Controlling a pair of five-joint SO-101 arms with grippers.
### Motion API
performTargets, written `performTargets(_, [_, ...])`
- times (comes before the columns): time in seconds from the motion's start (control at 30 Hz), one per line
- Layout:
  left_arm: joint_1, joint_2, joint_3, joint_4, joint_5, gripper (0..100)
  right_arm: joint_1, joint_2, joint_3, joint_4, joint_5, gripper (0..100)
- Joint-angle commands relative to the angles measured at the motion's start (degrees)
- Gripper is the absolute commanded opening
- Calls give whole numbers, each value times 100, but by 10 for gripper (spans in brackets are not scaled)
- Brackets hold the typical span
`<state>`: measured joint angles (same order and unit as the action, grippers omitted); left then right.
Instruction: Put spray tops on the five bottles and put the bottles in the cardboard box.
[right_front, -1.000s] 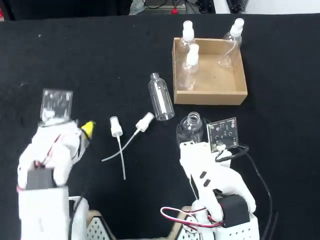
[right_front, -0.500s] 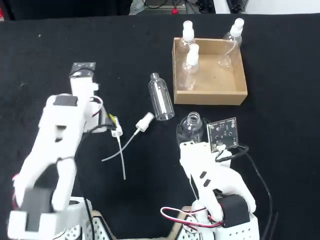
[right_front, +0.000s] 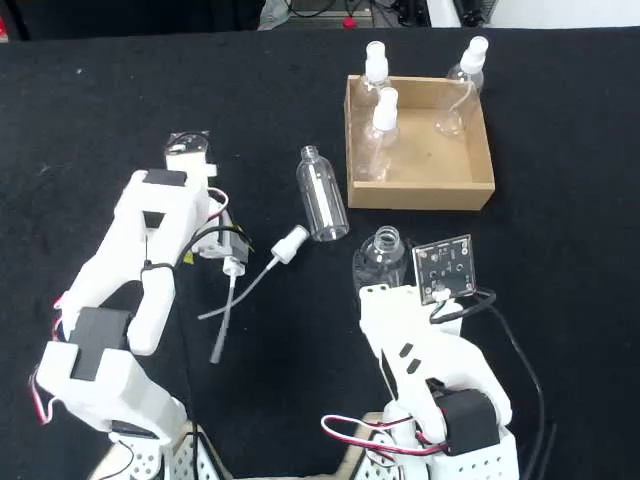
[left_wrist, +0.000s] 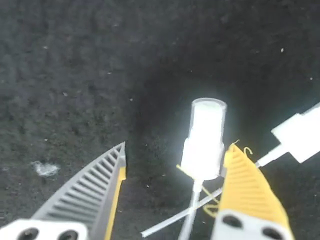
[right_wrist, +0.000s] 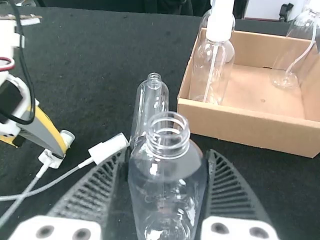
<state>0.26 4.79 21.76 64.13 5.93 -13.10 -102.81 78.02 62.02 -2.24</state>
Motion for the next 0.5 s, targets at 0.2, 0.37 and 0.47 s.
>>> performTargets(0.2, [374,26,-286,-88,18,296,-26,-154,-40,18,18,141])
performTargets(0.37, [382,334,-330,-97,-44,296,-26,-154,-40,18,18,141])
performTargets(0.47, [338,554,-330,-114,-642,296,-35,-154,-40,26,18,141])
